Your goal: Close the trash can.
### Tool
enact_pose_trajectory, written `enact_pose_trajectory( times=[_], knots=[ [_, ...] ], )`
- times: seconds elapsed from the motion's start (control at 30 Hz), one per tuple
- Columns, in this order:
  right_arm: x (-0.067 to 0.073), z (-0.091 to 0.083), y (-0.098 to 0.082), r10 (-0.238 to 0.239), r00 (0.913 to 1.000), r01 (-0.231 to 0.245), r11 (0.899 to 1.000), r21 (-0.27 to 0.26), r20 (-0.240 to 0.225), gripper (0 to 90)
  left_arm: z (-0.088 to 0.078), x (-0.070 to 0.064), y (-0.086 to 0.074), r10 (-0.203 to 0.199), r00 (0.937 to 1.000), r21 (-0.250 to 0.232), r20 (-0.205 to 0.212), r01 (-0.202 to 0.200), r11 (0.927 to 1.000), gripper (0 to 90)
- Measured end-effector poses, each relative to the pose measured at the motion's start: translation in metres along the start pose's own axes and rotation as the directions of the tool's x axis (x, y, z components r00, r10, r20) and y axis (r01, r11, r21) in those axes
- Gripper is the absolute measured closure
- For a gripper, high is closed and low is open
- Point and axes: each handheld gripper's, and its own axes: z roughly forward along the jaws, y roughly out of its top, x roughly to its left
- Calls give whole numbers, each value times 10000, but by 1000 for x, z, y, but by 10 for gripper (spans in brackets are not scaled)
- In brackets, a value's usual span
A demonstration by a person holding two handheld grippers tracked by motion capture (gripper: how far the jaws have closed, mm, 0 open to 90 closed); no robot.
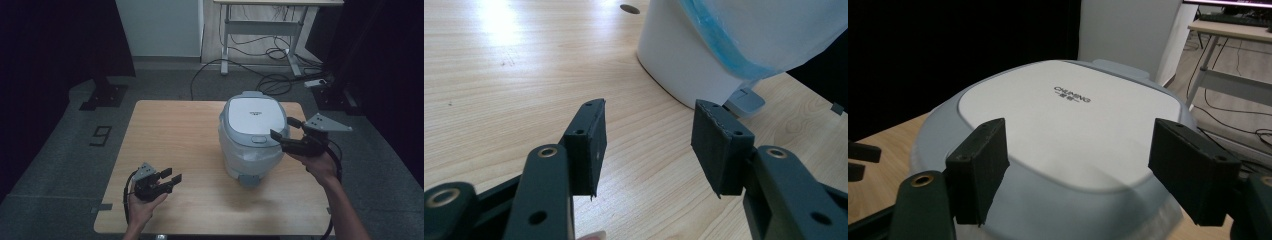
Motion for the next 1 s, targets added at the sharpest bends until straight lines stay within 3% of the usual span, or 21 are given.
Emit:
enact_pose_trajectory(
  times=[0.17, 0.3, 0.67, 0.83, 1.0],
  knots=[
    [0, -24, -23, 89, 9999, -88, 9998, -155, 99, 242, 1, 0, -1, 68, 10000, 95, -41, -68, 9999, 480],
    [-1, -36, -49, 120, 9995, -121, 9999, 16, 304, 243, 1, 1, -2, 132, 9998, 161, -129, -130, 9998, 477],
    [-7, -42, -114, 671, 9951, -712, 9958, 569, 721, 244, 3, 2, -4, 162, 9995, 266, -265, -155, 9995, 470],
    [-7, -40, -130, 818, 9935, -878, 9932, 768, 788, 244, 4, 2, -4, 179, 9995, 284, -278, -171, 9995, 464],
    [-7, -40, -130, 708, 9940, -772, 9941, 764, 832, 244, 3, 2, -4, 183, 9993, 221, -339, -176, 9996, 447]
  ],
)
